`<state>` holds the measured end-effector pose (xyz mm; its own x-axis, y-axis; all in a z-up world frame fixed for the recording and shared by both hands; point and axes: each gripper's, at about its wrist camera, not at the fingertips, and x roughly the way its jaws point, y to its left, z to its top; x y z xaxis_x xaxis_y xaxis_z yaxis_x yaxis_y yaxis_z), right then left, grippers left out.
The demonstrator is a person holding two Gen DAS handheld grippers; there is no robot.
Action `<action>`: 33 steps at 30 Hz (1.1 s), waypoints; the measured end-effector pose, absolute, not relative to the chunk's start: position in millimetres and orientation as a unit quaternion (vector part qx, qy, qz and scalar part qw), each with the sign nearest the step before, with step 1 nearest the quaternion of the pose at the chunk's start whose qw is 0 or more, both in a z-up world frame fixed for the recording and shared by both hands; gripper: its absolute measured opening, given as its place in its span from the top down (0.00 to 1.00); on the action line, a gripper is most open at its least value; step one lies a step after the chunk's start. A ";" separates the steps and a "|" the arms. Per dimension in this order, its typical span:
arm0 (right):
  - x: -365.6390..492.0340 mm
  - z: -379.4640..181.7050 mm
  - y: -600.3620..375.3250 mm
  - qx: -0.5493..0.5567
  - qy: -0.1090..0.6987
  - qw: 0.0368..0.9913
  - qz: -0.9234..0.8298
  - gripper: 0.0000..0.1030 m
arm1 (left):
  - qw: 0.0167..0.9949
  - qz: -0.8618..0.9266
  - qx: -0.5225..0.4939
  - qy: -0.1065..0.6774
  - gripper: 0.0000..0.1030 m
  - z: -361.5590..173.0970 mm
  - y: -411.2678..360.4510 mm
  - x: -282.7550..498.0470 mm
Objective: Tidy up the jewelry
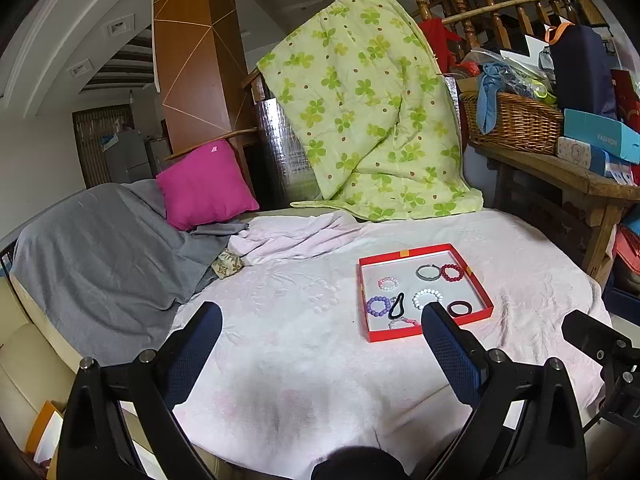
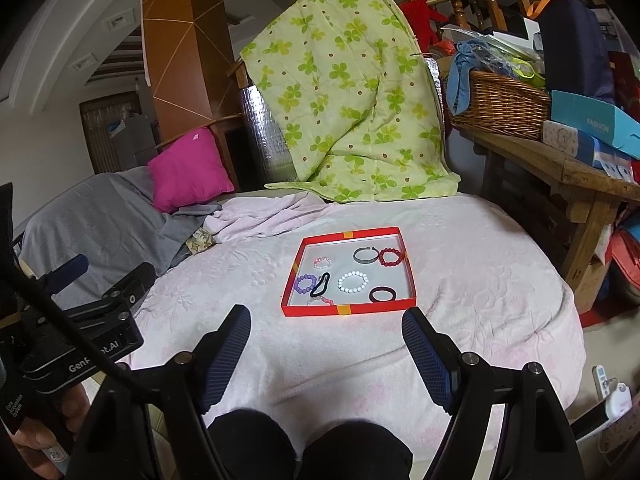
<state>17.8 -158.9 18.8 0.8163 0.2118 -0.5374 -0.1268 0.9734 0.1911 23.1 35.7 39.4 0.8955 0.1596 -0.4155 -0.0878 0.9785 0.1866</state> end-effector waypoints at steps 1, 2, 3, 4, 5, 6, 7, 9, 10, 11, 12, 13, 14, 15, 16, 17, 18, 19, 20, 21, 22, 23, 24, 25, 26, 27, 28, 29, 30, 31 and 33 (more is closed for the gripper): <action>17.7 18.8 -158.8 0.073 0.289 0.950 0.089 0.21 | 0.970 0.064 0.082 0.219 0.03 39.3 36.0 23.0; 17.6 18.9 -158.6 0.074 0.289 0.950 0.089 0.21 | 0.970 0.063 0.082 0.219 0.03 39.2 35.7 23.8; 17.6 18.9 -158.6 0.074 0.289 0.950 0.089 0.21 | 0.970 0.064 0.082 0.220 0.03 39.1 35.8 23.9; 17.8 19.3 -158.4 0.074 0.289 0.950 0.089 0.21 | 0.970 0.065 0.082 0.220 0.03 39.0 35.9 23.9; 18.1 19.3 -158.2 0.073 0.290 0.950 0.089 0.21 | 0.970 0.064 0.081 0.221 0.03 39.0 35.9 23.9; 18.3 19.3 -158.1 0.072 0.290 0.950 0.089 0.21 | 0.970 0.063 0.081 0.222 0.03 38.9 36.0 24.2; 18.9 19.2 -157.8 0.072 0.291 0.950 0.089 0.21 | 0.969 0.064 0.082 0.222 0.03 38.9 36.0 24.6; 19.4 19.4 -157.2 0.072 0.292 0.950 0.089 0.21 | 0.969 0.063 0.083 0.224 0.03 38.8 35.8 25.9; 20.2 19.4 -156.7 0.072 0.292 0.949 0.090 0.21 | 0.969 0.063 0.084 0.225 0.03 38.6 35.7 26.3; 20.9 19.2 -156.5 0.072 0.293 0.949 0.090 0.21 | 0.969 0.064 0.085 0.225 0.03 38.2 35.6 26.7; 21.1 19.0 -156.1 0.071 0.294 0.949 0.090 0.21 | 0.969 0.064 0.085 0.225 0.03 38.0 35.6 27.0; 21.6 18.6 -156.4 0.072 0.294 0.949 0.090 0.21 | 0.968 0.063 0.085 0.226 0.03 38.0 35.3 27.6; 22.0 18.5 -156.4 0.071 0.295 0.949 0.090 0.21 | 0.968 0.063 0.085 0.226 0.03 37.7 35.4 27.4; 22.4 18.5 -157.0 0.072 0.295 0.949 0.089 0.21 | 0.968 0.064 0.085 0.226 0.03 37.6 35.4 27.4; 23.1 18.6 -157.5 0.072 0.295 0.949 0.089 0.21 | 0.968 0.064 0.084 0.226 0.03 37.0 35.7 27.7; 22.8 18.4 -157.4 0.073 0.295 0.949 0.089 0.21 | 0.968 0.063 0.084 0.227 0.03 35.6 35.9 28.4; 23.2 18.1 -158.0 0.073 0.295 0.949 0.089 0.21 | 0.968 0.064 0.084 0.228 0.03 34.6 36.1 29.0; 23.5 17.9 -158.7 0.075 0.295 0.949 0.088 0.21 | 0.968 0.064 0.084 0.229 0.03 33.8 36.2 29.8; 24.0 17.5 -159.0 0.075 0.295 0.948 0.089 0.21 | 0.968 0.064 0.084 0.230 0.03 33.1 36.4 30.4; 24.5 17.2 -159.4 0.075 0.296 0.948 0.089 0.21 | 0.967 0.063 0.084 0.231 0.03 32.3 36.6 31.0; 25.0 16.7 -159.7 0.076 0.296 0.948 0.089 0.21 | 0.967 0.064 0.084 0.231 0.03 31.5 36.9 31.9; 25.3 16.5 -159.8 0.075 0.297 0.948 0.089 0.21 | 0.967 0.064 0.084 0.232 0.03 30.9 37.0 32.2; 26.1 15.9 -159.9 0.075 0.297 0.948 0.088 0.21 | 0.967 0.063 0.083 0.233 0.03 30.0 37.2 32.6; 27.0 15.3 -159.9 0.075 0.299 0.947 0.088 0.21 | 0.967 0.062 0.084 0.234 0.03 29.3 37.5 33.3; 27.4 15.0 -159.9 0.075 0.300 0.947 0.088 0.21 | 0.966 0.063 0.084 0.234 0.03 28.7 37.7 34.0; 28.1 14.5 -159.8 0.075 0.301 0.947 0.088 0.21 | 0.966 0.063 0.084 0.235 0.03 28.0 38.0 34.9; 29.3 14.0 -159.9 0.076 0.302 0.946 0.088 0.21 | 0.966 0.061 0.084 0.237 0.03 26.9 38.2 36.4; 29.7 14.0 -159.3 0.075 0.302 0.946 0.088 0.21 | 0.966 0.060 0.084 0.239 0.03 26.0 38.1 37.7; 30.9 13.8 -159.3 0.075 0.303 0.946 0.087 0.21 | 0.965 0.060 0.084 0.240 0.03 25.5 38.4 38.8; 31.8 13.2 -159.1 0.075 0.304 0.946 0.087 0.21 | 0.965 0.060 0.084 0.241 0.03 24.6 39.1 40.3; 34.2 13.0 -158.6 0.074 0.305 0.946 0.086 0.21 | 0.965 0.058 0.083 0.244 0.03 23.5 40.3 42.8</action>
<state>34.2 -158.6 13.0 0.7991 0.2079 -0.5642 -0.1170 0.9742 0.1932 42.8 40.3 23.5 0.8744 0.1524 -0.4606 -0.0715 0.9795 0.1882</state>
